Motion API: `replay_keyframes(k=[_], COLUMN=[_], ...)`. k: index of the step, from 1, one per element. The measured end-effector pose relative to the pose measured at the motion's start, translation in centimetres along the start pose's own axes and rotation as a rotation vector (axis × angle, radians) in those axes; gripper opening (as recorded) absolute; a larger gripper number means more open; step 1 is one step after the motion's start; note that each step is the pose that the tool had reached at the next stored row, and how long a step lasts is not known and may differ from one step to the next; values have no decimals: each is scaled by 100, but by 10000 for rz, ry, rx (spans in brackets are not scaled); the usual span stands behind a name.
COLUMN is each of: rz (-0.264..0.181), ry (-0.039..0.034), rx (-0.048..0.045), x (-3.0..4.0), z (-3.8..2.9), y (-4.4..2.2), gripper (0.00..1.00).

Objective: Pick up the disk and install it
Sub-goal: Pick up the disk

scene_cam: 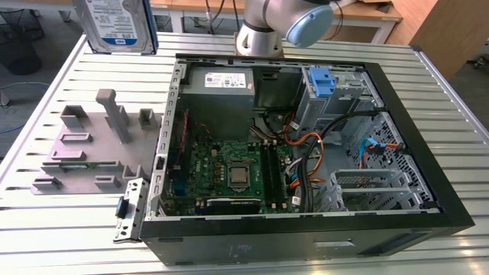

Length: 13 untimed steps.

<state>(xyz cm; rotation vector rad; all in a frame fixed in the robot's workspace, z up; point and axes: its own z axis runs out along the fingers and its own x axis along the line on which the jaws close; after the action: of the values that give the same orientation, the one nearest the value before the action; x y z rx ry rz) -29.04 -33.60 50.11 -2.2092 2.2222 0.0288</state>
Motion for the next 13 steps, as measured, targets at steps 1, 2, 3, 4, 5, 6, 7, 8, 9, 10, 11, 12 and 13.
replay_keyframes(k=[1,2,3,4,5,6,7,8,9,10,11,12,13], rz=[1,0,0,0,0,1,1,1,0,-1,-1,0,2], ry=[0,-1,-1,0,0,0,0,-1,-1,0,0,0,0], rx=[0,-1,-2,-5,-7,-8,-8,-8,-9,-11,-10,-10,-10], x=[0,0,0,0,0,0,0,0,0,0,0,0,0], z=[0,0,0,-1,-2,-2,-2,-2,-2,-3,-3,-3,-3], y=[-39,-79,-119,-159,-202,-241,-281,-318,-348,-363,-368,-367,-367], gripper=[35,35,35,35,35,35,35,35,35,35,35,35,35])
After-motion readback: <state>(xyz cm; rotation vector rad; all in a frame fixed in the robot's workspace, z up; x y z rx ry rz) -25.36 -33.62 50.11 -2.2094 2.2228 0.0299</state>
